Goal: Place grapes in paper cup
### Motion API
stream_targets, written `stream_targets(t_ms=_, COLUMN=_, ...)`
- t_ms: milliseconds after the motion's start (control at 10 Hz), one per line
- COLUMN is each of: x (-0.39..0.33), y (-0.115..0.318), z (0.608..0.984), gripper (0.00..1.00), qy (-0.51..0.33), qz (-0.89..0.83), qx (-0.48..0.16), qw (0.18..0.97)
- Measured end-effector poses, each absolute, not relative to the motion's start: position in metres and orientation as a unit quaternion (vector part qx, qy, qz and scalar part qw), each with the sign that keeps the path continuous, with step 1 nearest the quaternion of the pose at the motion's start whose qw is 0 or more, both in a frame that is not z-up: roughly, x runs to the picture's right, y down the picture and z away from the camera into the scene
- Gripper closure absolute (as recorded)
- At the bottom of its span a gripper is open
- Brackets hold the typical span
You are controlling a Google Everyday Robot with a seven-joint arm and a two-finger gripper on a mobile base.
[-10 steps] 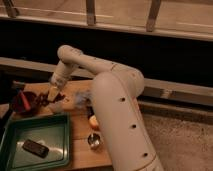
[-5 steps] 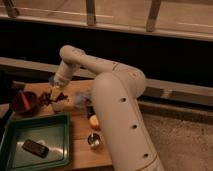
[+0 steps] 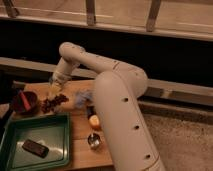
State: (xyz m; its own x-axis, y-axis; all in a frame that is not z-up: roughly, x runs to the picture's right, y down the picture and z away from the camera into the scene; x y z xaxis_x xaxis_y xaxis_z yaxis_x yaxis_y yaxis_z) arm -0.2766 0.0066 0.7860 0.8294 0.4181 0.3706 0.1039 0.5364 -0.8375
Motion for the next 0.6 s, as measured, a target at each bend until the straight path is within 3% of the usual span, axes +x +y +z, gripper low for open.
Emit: stream_targets(t_ms=600, x=-0.274, y=-0.007, z=0.781, gripper=0.37, qy=-0.275, qz=0.1, qx=-0.449, qw=0.844)
